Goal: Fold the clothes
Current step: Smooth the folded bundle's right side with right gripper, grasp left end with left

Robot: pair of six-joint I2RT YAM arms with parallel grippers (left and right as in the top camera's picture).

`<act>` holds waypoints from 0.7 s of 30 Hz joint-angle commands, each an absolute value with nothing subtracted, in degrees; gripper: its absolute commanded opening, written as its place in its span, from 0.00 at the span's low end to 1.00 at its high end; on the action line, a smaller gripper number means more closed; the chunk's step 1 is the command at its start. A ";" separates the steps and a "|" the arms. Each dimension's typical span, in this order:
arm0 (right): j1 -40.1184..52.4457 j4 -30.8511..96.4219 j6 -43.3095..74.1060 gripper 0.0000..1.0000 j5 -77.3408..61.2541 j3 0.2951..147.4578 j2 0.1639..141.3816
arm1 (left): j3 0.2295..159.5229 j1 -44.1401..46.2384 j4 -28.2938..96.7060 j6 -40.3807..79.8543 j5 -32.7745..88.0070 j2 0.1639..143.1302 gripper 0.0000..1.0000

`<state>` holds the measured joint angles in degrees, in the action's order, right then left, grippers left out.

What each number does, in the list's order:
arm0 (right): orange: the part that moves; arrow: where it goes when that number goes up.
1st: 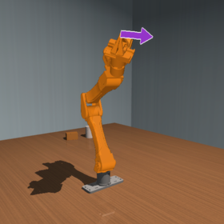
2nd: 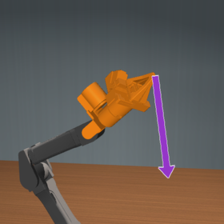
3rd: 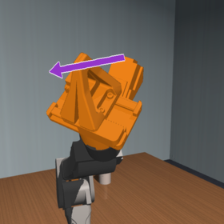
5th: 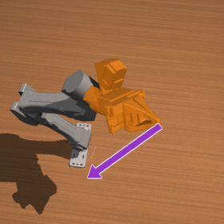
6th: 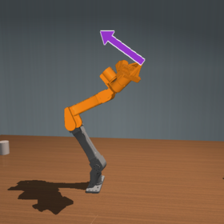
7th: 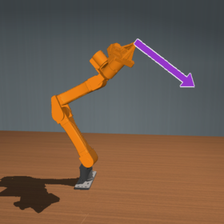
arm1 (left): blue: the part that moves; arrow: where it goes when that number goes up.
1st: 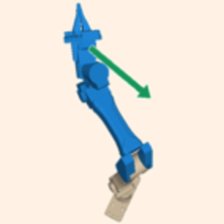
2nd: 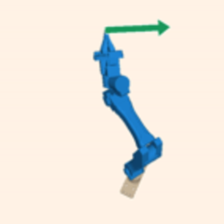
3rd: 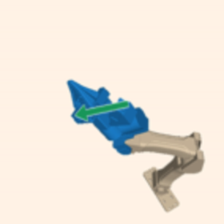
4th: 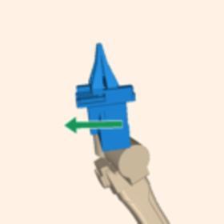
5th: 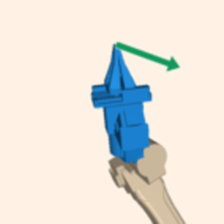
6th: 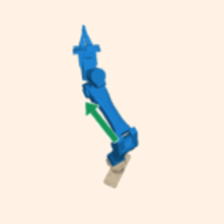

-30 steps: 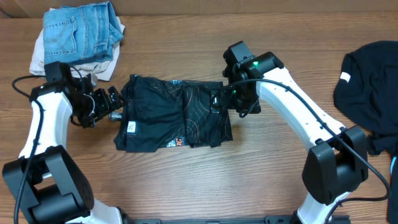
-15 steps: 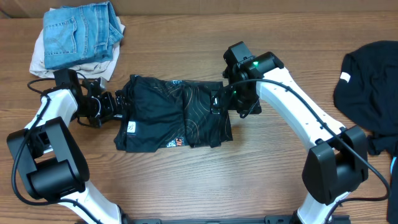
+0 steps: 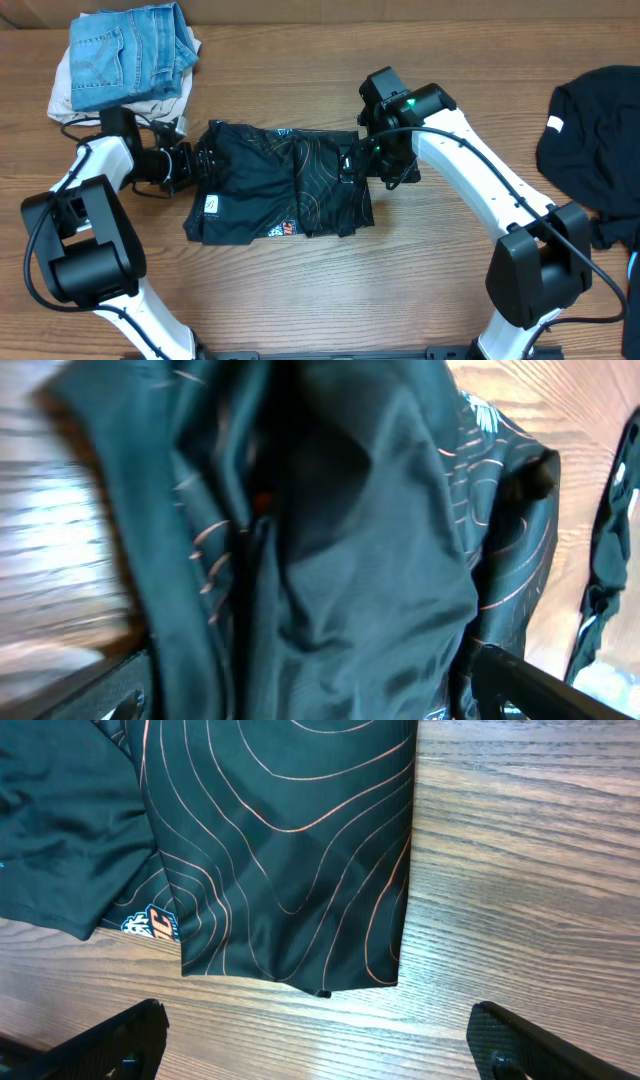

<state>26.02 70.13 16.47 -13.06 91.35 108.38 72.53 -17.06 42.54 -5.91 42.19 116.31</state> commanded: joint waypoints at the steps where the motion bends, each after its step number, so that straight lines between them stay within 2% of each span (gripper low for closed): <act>1: 26.13 69.52 16.21 1.00 -12.67 91.90 107.68 | 69.14 -15.27 43.48 -7.73 35.09 122.50 0.99; 8: 26.13 67.83 16.01 1.00 -12.64 91.88 107.68 | 69.14 -13.28 44.91 -7.73 30.89 122.50 0.86; 14: 26.13 67.42 13.41 1.00 -12.45 91.88 107.68 | 69.14 -10.35 44.82 -6.74 28.88 122.50 0.85; 15: 26.13 67.44 13.41 1.00 -12.45 91.88 107.68 | 69.14 -9.98 44.71 -5.76 27.59 122.50 0.82; 17: 26.13 67.46 13.41 1.00 -12.45 91.88 107.68 | 69.14 -9.61 44.73 -5.06 26.00 122.50 0.70; 18: 26.13 67.55 13.39 1.00 -12.45 91.88 107.68 | 69.14 -9.61 44.75 -4.82 25.43 122.50 0.57; 21: 26.13 67.55 13.19 1.00 -12.45 91.88 107.68 | 69.14 -9.61 44.64 -4.19 24.88 122.50 0.32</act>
<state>26.02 67.70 14.17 -13.02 91.35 108.38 72.62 -10.57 44.07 -5.82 35.38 117.21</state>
